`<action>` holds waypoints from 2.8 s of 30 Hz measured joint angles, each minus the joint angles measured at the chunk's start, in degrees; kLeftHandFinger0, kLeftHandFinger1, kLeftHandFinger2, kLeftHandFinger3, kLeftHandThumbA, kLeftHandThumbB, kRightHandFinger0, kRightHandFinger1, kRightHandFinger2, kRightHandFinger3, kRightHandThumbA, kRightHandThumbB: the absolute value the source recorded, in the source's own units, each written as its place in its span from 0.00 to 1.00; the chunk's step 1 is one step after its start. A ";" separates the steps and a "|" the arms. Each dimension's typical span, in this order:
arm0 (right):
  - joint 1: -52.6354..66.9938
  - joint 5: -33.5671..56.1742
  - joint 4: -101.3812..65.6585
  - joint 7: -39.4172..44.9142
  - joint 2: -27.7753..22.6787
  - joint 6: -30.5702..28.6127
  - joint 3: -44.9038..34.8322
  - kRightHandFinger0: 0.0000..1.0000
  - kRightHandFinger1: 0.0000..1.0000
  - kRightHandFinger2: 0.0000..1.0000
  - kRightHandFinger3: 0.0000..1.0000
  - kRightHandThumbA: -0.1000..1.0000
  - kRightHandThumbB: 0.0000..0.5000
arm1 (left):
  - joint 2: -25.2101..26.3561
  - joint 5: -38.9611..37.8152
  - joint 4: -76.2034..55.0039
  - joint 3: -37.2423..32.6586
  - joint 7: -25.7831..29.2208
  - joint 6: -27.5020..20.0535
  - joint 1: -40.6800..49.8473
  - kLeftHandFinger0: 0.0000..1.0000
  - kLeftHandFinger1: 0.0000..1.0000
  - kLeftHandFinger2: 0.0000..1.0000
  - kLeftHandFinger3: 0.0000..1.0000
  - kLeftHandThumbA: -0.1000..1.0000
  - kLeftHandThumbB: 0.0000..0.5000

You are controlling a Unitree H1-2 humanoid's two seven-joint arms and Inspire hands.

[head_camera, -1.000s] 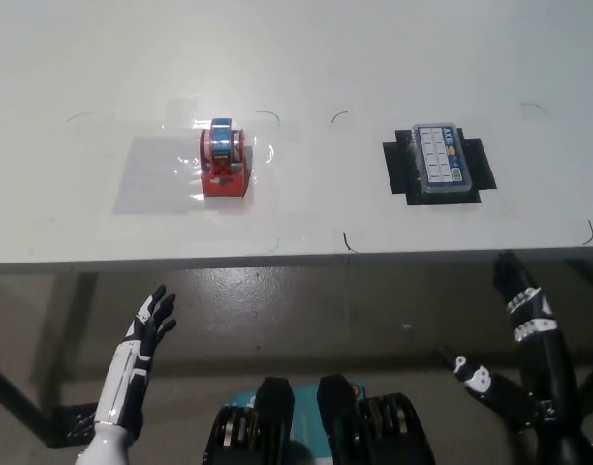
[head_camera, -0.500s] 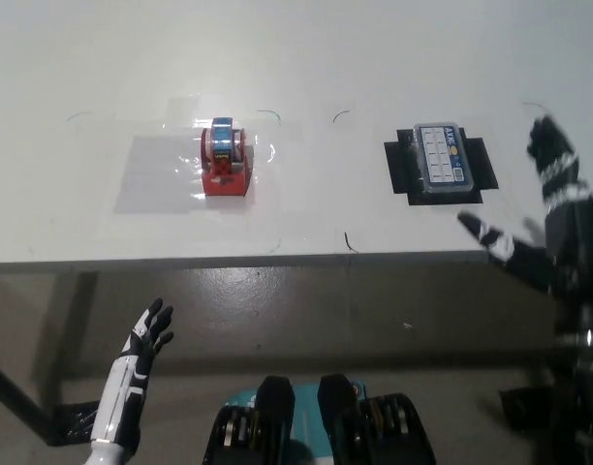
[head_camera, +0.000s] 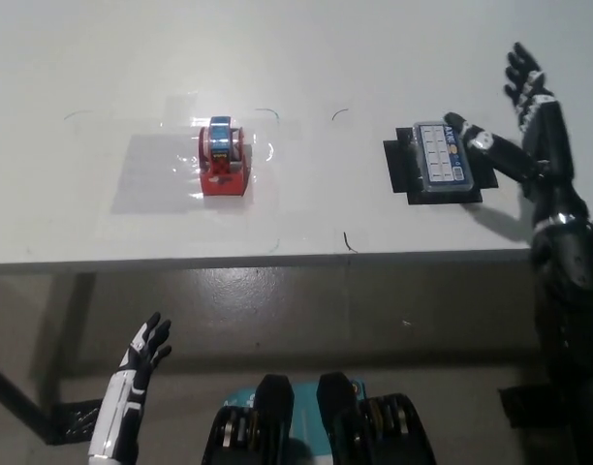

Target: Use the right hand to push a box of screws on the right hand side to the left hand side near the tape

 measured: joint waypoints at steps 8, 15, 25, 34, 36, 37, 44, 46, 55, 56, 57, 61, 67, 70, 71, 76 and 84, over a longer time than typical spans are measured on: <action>-9.00 1.42 23.25 0.14 0.06 -1.77 -1.21 1.00 1.00 1.00 1.00 1.00 0.31 | -0.01 0.09 -0.15 0.01 0.02 -0.33 0.84 1.00 1.00 1.00 1.00 1.00 0.26; -12.19 2.55 35.27 0.28 0.10 -5.04 -1.85 1.00 1.00 1.00 1.00 1.00 0.43 | -0.01 0.06 -0.33 0.02 0.01 -0.36 1.10 1.00 1.00 1.00 1.00 1.00 0.26; -12.90 2.74 39.26 -1.18 0.10 -7.75 -1.62 1.00 1.00 1.00 1.00 1.00 0.45 | 0.05 -0.04 -0.54 0.02 0.00 -0.37 1.92 1.00 1.00 1.00 1.00 1.00 0.24; -12.86 2.69 40.39 -2.04 0.18 -8.75 -1.30 1.00 1.00 1.00 1.00 1.00 0.44 | 0.10 -0.09 -0.55 0.01 0.00 -0.37 1.87 1.00 1.00 1.00 1.00 1.00 0.22; -12.72 2.58 40.36 -2.45 0.44 -9.13 -0.86 1.00 1.00 1.00 1.00 1.00 0.45 | 0.16 -0.09 -0.55 0.02 0.00 -0.37 1.87 1.00 1.00 1.00 1.00 1.00 0.22; -12.69 2.58 40.34 -2.56 0.55 -9.28 -0.80 1.00 1.00 1.00 1.00 1.00 0.45 | 0.17 -0.09 -0.55 0.02 0.00 -0.37 1.87 1.00 1.00 1.00 1.00 1.00 0.23; -11.64 3.65 39.28 -3.80 4.10 -11.51 -1.91 1.00 1.00 1.00 1.00 1.00 0.43 | 0.10 -0.17 -0.69 0.01 0.00 -0.37 1.87 1.00 1.00 1.00 1.00 1.00 0.22; -11.45 3.94 38.92 -4.53 5.06 -11.89 -2.60 1.00 1.00 1.00 1.00 1.00 0.45 | 0.04 -0.16 -0.85 0.01 0.01 -0.38 1.87 1.00 1.00 1.00 1.00 1.00 0.20; -11.80 6.62 38.78 -6.36 9.68 -13.10 -6.68 1.00 1.00 1.00 1.00 1.00 0.57 | 0.13 -0.22 -1.01 0.11 0.01 -0.38 1.86 1.00 1.00 1.00 1.00 1.00 0.19; -12.02 7.08 38.88 -6.57 10.41 -13.20 -7.26 1.00 1.00 1.00 1.00 1.00 0.59 | 0.14 -0.27 -1.01 0.15 0.01 -0.38 1.83 1.00 1.00 1.00 1.00 1.00 0.17; -12.33 7.54 39.02 -6.68 11.14 -13.22 -7.95 1.00 1.00 1.00 1.00 1.00 0.62 | 0.14 -0.29 -1.01 0.15 0.01 -0.38 1.82 1.00 1.00 1.00 1.00 1.00 0.18; -13.35 9.59 39.46 -6.65 13.69 -13.21 -10.95 1.00 1.00 1.00 1.00 1.00 0.52 | 0.15 -0.38 -1.00 0.12 0.00 -0.38 1.74 1.00 1.00 1.00 1.00 1.00 0.20; -14.29 13.59 39.40 -6.12 15.34 -13.27 -15.55 1.00 1.00 1.00 1.00 1.00 0.48 | 0.23 -0.52 -1.00 0.15 0.00 -0.38 1.72 1.00 1.00 1.00 1.00 1.00 0.18; -14.47 14.85 39.39 -5.81 15.94 -13.25 -16.33 1.00 1.00 1.00 1.00 1.00 0.46 | 0.25 -0.52 -1.00 0.20 0.00 -0.38 1.68 1.00 1.00 1.00 1.00 1.00 0.18; -14.54 15.09 39.39 -5.75 16.09 -13.25 -16.46 1.00 1.00 1.00 1.00 1.00 0.46 | 0.27 -0.53 -1.00 0.21 0.00 -0.38 1.66 1.00 1.00 1.00 1.00 1.00 0.17; -14.81 17.82 39.38 -4.18 16.67 -12.99 -18.24 1.00 1.00 1.00 1.00 1.00 0.42 | 0.29 -0.62 -1.00 0.20 -0.01 -0.38 1.64 1.00 1.00 1.00 1.00 1.00 0.17; -15.57 20.94 39.68 -2.06 18.95 -11.97 -19.89 1.00 1.00 1.00 1.00 1.00 0.39 | 0.30 -0.57 -1.00 0.20 0.00 -0.38 1.51 1.00 1.00 1.00 1.00 1.00 0.15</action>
